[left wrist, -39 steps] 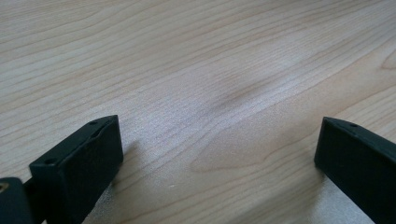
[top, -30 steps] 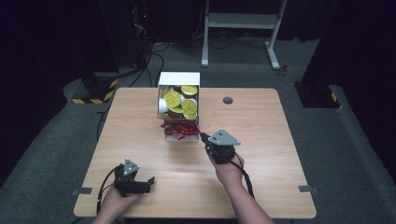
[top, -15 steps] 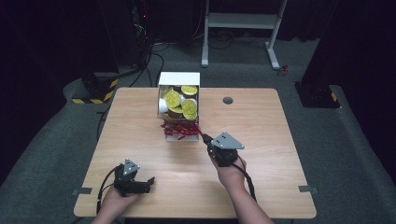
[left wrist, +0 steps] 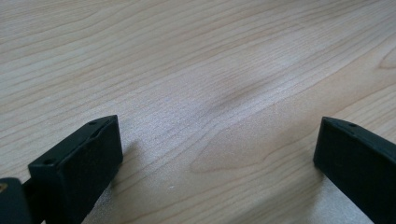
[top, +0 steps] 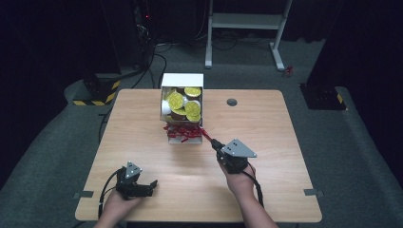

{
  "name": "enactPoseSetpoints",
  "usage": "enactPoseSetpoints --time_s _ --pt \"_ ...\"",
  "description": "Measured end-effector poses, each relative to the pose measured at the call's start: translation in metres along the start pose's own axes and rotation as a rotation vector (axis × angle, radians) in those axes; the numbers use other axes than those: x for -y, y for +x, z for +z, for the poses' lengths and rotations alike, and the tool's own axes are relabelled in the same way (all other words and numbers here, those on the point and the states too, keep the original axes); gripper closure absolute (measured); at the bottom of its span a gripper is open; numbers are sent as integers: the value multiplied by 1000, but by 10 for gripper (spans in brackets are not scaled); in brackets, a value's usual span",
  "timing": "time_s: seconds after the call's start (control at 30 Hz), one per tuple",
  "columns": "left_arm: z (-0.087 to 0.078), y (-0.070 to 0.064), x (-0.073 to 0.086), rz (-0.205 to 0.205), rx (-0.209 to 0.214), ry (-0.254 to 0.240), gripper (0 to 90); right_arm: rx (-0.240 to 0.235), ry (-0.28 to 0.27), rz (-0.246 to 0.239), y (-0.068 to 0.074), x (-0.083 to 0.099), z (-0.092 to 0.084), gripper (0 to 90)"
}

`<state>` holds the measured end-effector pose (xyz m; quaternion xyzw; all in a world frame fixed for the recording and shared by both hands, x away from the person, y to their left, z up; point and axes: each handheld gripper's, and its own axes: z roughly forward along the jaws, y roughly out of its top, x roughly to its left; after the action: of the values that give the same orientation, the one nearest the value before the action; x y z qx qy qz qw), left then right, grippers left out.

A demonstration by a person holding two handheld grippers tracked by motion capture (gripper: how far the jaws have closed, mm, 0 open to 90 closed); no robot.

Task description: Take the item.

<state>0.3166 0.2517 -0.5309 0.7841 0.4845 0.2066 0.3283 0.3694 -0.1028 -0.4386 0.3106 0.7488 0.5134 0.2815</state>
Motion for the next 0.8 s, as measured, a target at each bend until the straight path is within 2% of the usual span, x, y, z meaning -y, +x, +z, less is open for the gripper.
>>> enactPoseSetpoints --time_s 0.3,0.8 --pt "0 0 0 0 0 0 16 -4 -23 38 -7 0 -11 893" --pt "0 0 0 -5 3 0 19 -2 -29 21 -8 1 -15 893"
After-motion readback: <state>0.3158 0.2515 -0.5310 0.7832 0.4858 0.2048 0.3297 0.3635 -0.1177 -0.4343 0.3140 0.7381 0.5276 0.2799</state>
